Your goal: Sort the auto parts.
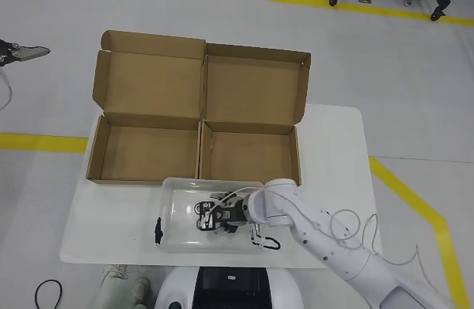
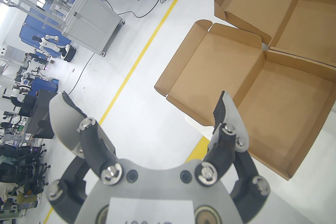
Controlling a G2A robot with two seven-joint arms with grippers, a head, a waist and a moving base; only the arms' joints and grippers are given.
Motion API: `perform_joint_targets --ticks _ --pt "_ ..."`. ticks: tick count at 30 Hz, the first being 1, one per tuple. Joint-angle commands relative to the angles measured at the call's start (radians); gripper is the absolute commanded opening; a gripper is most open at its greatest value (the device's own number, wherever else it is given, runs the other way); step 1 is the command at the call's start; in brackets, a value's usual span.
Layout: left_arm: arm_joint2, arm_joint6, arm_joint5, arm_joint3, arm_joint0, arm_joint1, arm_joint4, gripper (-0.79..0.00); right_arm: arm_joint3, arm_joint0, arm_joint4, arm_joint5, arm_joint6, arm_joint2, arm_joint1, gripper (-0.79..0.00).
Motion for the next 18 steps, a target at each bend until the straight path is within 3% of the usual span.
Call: perform_joint_targets --ticks 1,9,15,18 --pt "0.0 0.0 0.0 0.0 0.0 0.0 0.0 0.0 0.011 0.006 -0.005 -0.001 -0.012 -0.007 -0.003 -0.129" --pt "0.0 0.0 0.0 0.0 0.0 0.0 0.0 0.0 0.057 0.033 -0.022 -0.004 -0.047 -0.04 -0.019 -0.188" --pt "0.0 0.0 0.0 0.0 0.0 0.0 0.0 0.0 0.087 0.052 -0.018 0.005 -0.025 -0.063 -0.032 -0.394" --pt "0.0 0.0 0.0 0.0 0.0 0.0 0.0 0.0 0.094 0.056 -0.011 0.014 -0.014 -0.066 -0.036 -0.446"
